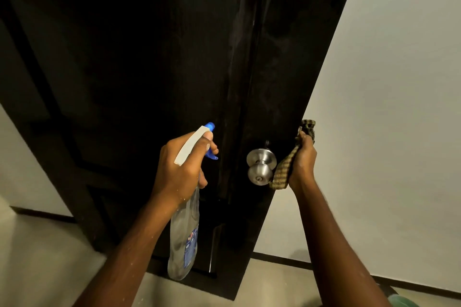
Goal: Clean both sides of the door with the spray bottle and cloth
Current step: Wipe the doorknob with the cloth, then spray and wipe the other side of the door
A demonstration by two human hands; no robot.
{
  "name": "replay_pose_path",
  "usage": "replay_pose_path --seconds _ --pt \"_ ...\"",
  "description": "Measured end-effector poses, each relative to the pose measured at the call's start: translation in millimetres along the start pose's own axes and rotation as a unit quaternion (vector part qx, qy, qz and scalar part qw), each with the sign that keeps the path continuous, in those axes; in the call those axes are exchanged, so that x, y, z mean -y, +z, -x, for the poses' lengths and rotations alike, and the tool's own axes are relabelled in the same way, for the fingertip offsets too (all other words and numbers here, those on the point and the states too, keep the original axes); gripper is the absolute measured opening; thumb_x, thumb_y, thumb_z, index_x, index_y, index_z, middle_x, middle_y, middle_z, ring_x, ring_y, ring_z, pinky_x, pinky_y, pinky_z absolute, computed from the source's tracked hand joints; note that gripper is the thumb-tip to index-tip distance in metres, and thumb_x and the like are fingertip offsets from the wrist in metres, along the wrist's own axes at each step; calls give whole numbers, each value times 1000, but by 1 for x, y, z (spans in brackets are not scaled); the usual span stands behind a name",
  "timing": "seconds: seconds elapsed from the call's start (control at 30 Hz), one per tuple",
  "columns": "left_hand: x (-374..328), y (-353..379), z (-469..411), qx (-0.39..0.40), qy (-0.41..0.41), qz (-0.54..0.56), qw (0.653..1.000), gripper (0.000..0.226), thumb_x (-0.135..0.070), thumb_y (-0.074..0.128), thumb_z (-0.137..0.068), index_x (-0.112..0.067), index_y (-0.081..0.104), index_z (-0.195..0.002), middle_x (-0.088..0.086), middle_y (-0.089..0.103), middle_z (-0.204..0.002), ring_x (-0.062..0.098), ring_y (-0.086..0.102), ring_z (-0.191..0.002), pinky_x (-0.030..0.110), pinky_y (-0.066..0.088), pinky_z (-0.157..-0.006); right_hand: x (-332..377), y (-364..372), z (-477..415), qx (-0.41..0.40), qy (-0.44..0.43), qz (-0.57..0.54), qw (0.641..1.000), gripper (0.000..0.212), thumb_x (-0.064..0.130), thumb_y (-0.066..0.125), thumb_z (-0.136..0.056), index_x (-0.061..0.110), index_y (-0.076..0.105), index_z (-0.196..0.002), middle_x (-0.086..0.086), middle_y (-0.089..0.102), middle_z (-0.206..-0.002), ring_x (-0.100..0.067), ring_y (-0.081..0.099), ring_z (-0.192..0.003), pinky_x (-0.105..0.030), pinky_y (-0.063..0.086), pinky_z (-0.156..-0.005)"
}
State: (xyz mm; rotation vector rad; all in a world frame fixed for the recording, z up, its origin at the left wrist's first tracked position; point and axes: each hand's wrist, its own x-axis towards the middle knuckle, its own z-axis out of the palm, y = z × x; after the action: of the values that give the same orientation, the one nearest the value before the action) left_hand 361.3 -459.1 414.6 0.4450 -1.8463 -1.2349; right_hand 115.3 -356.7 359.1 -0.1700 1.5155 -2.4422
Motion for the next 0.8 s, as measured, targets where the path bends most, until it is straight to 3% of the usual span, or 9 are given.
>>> replay_pose_path --seconds 0.2,0.5,0.6,0.73,0.8 --pt "-29 -30 72 15 0 39 999 37 -36 45 -95 -7 66 -83 6 72 -85 23 54 -34 26 45 -41 -2 -23 100 13 17 26 999 26 28 47 -103 17 70 -98 0 73 -84 -17 69 -83 -32 55 -78" --pt "-70 -86 193 -20 -28 18 999 36 -30 44 -101 -7 65 -83 6 72 -87 27 52 -33 26 44 -41 -10 -46 261 72 89 80 990 29 32 43 -104 16 66 -96 -3 67 -76 -21 61 -73 -40 49 -72" --pt "-84 -102 223 -37 -36 13 999 38 -34 45 -98 -8 66 -81 6 72 -85 28 51 -33 29 43 -41 -14 -49 307 120 113 101 981 33 33 44 -104 11 68 -107 -10 72 -88 -24 66 -80 -45 54 -78" --pt "-102 -125 263 -81 -52 0 995 40 -40 46 -93 -10 68 -78 8 72 -82 28 52 -34 27 43 -41 -20 -53 354 187 239 143 942 39 41 47 -101 11 68 -113 -15 73 -100 -29 68 -90 -45 55 -83" --pt "-112 -136 284 -99 -56 -16 993 42 -41 46 -93 -8 68 -80 7 73 -83 24 51 -33 25 43 -42 -24 -57 373 212 305 159 915 43 46 51 -98 13 68 -119 -17 73 -110 -35 68 -102 -48 53 -94"
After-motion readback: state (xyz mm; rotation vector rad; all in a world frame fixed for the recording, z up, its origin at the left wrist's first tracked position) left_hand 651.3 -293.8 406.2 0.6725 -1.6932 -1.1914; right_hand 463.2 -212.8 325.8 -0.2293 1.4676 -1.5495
